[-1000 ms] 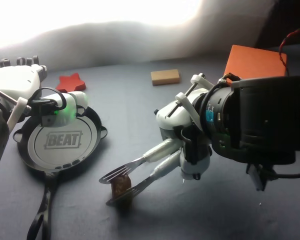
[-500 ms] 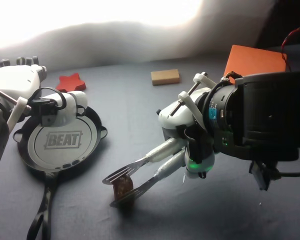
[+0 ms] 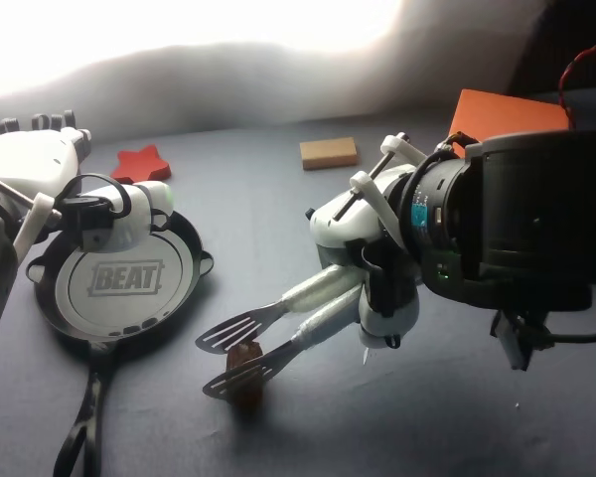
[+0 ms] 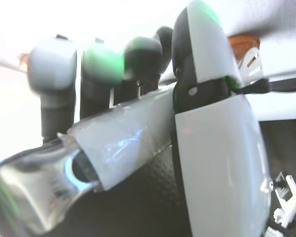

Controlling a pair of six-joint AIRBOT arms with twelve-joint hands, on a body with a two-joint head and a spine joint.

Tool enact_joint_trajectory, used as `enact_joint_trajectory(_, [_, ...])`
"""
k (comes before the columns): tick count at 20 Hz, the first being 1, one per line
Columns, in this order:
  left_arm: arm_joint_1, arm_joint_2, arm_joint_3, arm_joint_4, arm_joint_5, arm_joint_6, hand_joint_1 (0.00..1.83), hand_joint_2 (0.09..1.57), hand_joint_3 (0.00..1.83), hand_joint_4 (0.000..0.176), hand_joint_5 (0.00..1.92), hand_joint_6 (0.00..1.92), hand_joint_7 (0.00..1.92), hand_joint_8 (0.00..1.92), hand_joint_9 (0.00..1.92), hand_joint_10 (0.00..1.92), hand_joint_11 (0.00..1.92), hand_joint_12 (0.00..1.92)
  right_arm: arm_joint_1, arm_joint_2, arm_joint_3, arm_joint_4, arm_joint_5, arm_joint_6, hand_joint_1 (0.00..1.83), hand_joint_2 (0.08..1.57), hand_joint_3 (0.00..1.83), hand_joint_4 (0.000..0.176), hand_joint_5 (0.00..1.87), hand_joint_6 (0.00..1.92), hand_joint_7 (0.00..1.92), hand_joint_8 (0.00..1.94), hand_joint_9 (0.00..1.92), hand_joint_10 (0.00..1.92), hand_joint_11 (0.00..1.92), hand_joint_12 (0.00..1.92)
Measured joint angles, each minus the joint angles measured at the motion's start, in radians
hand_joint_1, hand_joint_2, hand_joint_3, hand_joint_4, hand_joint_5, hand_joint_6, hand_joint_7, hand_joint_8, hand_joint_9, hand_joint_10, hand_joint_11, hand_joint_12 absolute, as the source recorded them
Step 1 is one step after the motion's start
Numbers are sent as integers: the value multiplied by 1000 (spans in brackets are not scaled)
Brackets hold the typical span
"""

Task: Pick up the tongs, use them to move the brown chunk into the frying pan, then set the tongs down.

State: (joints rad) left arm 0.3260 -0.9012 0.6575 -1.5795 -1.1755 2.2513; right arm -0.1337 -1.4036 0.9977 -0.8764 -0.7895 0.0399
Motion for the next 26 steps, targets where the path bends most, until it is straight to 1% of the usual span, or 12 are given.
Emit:
enact_joint_trajectory(10, [0,0,0,0,0,0,0,1279,0,0,183,3,227,2,211,2,0,678,-6,10,0,14,1,-11,1129,1187,1,0,849,1202,1237,1465,1281,1749,1171,1901])
enact_joint_trajectory(11, [0,0,0,0,0,0,0,1277,0,1,173,3,218,1,201,2,0,645,-8,11,0,14,0,-12,1216,1177,0,0,847,1187,962,1296,1234,1707,1114,1886])
enact_joint_trajectory(12, [0,0,0,0,0,0,0,1280,0,0,179,4,217,1,198,1,0,655,-13,14,0,17,0,-14,1233,1176,0,0,847,1183,907,1261,1225,1699,1102,1882])
enact_joint_trajectory(14, [0,0,0,0,-2,0,0,1279,0,4,173,1,213,1,200,2,0,668,-15,16,0,24,-2,-18,1232,1202,3,0,763,1067,911,1419,1191,1570,1037,1803])
enact_joint_trajectory(15, [0,0,0,0,-2,0,0,1278,0,4,175,1,213,1,199,2,0,672,-15,16,0,23,-1,-19,1148,1194,0,0,827,1181,1135,1381,1222,1588,1076,1797])
enact_joint_trajectory(16, [0,0,-4,0,-5,0,0,1282,0,0,185,4,224,3,211,5,0,692,-15,16,0,23,-1,-19,1219,1194,0,0,786,1069,971,1391,1209,1541,1063,1787])
enact_joint_trajectory(19, [0,0,-6,-3,-6,0,0,1282,0,0,187,3,221,1,212,4,0,734,-15,16,-3,23,0,-20,1239,1188,0,0,770,1063,955,1340,1186,1412,1002,1714])
enact_joint_trajectory(20, [0,0,-6,-3,-7,1,0,1284,1,2,185,1,214,1,204,1,0,708,-15,16,-3,23,0,-22,1147,1186,1,0,835,1172,1144,1266,1214,1452,1040,1735])
enact_joint_trajectory(23, [0,0,-6,-3,-8,3,0,1282,0,0,189,2,225,3,210,3,0,677,-15,16,-3,23,0,-26,1069,1237,16,0,761,1354,1231,1319,1234,1503,1075,1747])
enact_joint_trajectory(24, [0,0,-6,-3,-8,3,0,1281,0,0,182,0,222,1,208,2,0,673,-16,16,-4,24,0,-26,784,1327,36,0,879,1214,1280,1387,1288,1578,1118,1800])
enact_joint_trajectory(25, [0,0,-6,-3,-8,3,0,1275,0,1,172,0,219,0,204,0,0,652,-19,16,-5,19,2,-31,688,1359,29,0,939,1129,1299,1421,1313,1613,1158,1831])
enact_joint_trajectory(26, [0,0,-6,-3,-8,3,0,1280,0,0,175,2,229,3,212,3,0,680,-19,16,-5,28,0,-34,623,1369,20,0,1053,1234,1374,1561,1411,1739,1328,1903])
